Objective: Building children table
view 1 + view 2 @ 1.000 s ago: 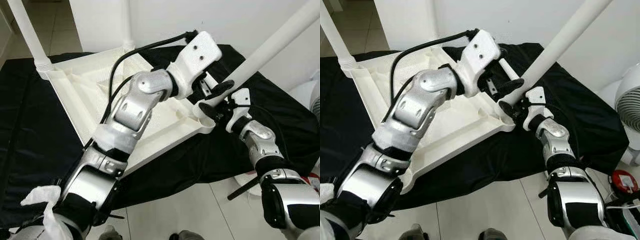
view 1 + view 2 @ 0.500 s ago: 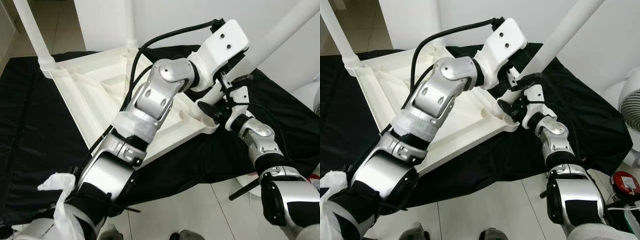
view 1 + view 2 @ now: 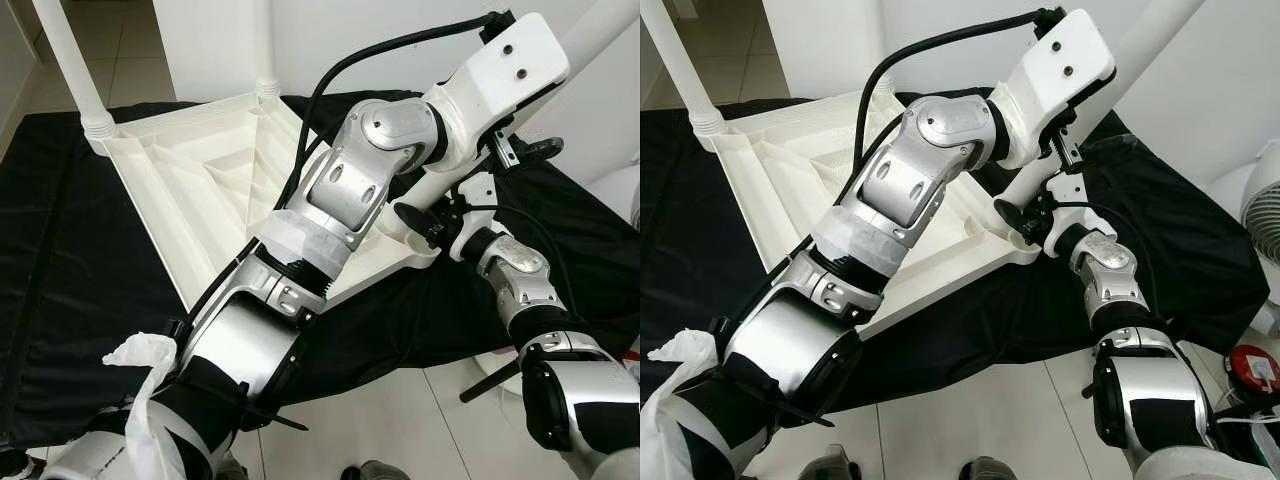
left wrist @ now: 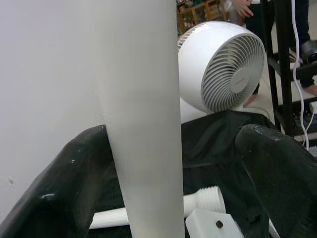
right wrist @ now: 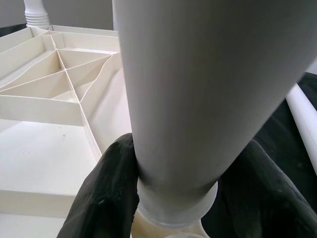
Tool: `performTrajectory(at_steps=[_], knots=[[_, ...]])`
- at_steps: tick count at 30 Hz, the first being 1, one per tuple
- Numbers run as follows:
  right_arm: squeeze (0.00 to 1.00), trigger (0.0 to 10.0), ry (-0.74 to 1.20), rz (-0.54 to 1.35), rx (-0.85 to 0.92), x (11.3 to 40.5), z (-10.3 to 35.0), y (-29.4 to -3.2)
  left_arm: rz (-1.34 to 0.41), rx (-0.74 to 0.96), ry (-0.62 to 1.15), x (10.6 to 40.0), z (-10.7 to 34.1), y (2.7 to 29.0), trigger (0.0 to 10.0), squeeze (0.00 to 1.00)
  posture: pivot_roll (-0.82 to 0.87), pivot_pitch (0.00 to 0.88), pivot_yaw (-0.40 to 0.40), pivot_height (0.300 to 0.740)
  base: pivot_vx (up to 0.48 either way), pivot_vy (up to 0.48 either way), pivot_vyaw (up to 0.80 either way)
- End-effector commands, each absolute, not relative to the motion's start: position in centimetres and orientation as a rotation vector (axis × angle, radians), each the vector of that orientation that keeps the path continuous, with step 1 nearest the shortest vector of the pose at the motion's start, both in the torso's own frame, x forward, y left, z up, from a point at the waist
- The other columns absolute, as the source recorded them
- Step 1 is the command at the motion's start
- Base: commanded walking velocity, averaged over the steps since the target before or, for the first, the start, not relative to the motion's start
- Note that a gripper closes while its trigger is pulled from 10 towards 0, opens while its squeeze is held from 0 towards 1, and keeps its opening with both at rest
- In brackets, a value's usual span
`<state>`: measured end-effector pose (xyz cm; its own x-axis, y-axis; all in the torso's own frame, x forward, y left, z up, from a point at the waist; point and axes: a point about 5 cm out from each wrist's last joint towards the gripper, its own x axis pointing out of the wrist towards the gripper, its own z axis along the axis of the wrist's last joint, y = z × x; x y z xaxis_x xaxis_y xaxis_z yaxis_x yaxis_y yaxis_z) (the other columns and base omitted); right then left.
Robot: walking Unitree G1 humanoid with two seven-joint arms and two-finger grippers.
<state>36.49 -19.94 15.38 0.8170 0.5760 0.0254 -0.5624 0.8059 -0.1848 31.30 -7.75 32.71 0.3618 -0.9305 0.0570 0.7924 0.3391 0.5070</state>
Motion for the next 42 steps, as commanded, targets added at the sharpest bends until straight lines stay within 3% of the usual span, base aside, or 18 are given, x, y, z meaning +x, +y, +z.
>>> performTrajectory(at_steps=[1, 11, 12, 13, 14, 15, 16, 33, 34, 35, 36, 42], knots=[[0.0, 10.0, -0.032, 0.62, -0.185, 36.3, 14.5, -20.0, -0.845, 0.38, -0.435, 32.0, 33.8, -8.0, 10.0, 0.0, 0.02, 0.0, -0.016, 0.74, 0.0, 0.0, 0.0], [0.0, 10.0, -0.034, 0.631, -0.216, 36.3, 14.7, -20.0, -0.742, 0.395, -0.389, 33.5, 34.0, -8.1, 10.0, 0.0, 0.02, 0.01, -0.01, 0.74, 0.0, 0.0, 0.0], [0.0, 10.0, -0.035, 0.632, -0.219, 36.3, 14.7, -20.0, -0.739, 0.383, -0.388, 33.6, 34.2, -8.0, 9.8, 0.0, 0.02, 0.01, -0.01, 0.74, 0.0, 0.0, 0.0], [0.0, 10.0, -0.036, 0.632, -0.22, 36.3, 14.8, -20.0, -0.737, 0.371, -0.388, 33.7, 34.3, -8.0, 8.7, 0.0, 0.02, 0.011, -0.009, 0.74, 0.0, 0.0, 0.0], [0.0, 10.0, -0.036, 0.632, -0.22, 36.3, 14.8, -20.0, -0.737, 0.371, -0.388, 33.7, 34.3, -8.0, 8.7, 0.0, 0.02, 0.011, -0.009, 0.74, 0.0, 0.0, 0.0], [0.0, 10.0, -0.036, 0.632, -0.22, 36.4, 14.8, -20.0, -0.739, 0.351, -0.385, 33.7, 34.3, -7.9, 3.6, 0.0, 0.02, 0.011, -0.009, 0.74, 0.0, 0.0, 0.0], [0.0, 10.0, -0.037, 0.632, -0.22, 36.4, 14.8, -19.9, -0.746, 0.327, -0.382, 33.8, 34.4, -7.9, 0.0, 0.0, 0.02, 0.011, -0.009, 0.74, 0.0, 0.0, 0.0], [0.0, 10.0, -0.043, 0.635, -0.218, 36.6, 15.2, -19.8, -0.807, 0.214, -0.354, 34.0, 34.9, -8.0, 0.0, 0.0, 0.02, 0.017, -0.009, 0.74, 0.0, 0.0, 0.0], [1.0, 10.0, -0.049, 0.638, -0.203, 36.6, 15.3, -19.7, -0.812, 0.2, -0.35, 33.9, 35.1, -8.0, 0.0, 0.0, 0.02, 0.017, -0.009, 0.74, 0.0, 0.0, 0.0], [1.0, 10.0, -0.049, 0.638, -0.203, 36.6, 15.3, -19.7, -0.812, 0.2, -0.35, 33.9, 35.1, -8.0, 0.0, 0.0, 0.02, 0.017, -0.009, 0.74, 0.0, 0.0, 0.0], [1.0, 10.0, -0.061, 0.637, -0.188, 36.7, 15.5, -19.6, -0.824, 0.184, -0.349, 33.9, 35.5, -8.0, 10.0, 0.0, 0.02, 0.017, -0.009, 0.74, 0.0, 0.0, 0.0], [1.0, 10.0, -0.123, 0.607, -0.179, 37.0, 16.4, -19.1, -0.846, 0.134, -0.333, 33.6, 37.1, -7.4, 10.0, 0.0, 0.04, 0.013, -0.015, 0.74, 0.0, 0.0, 0.0]])
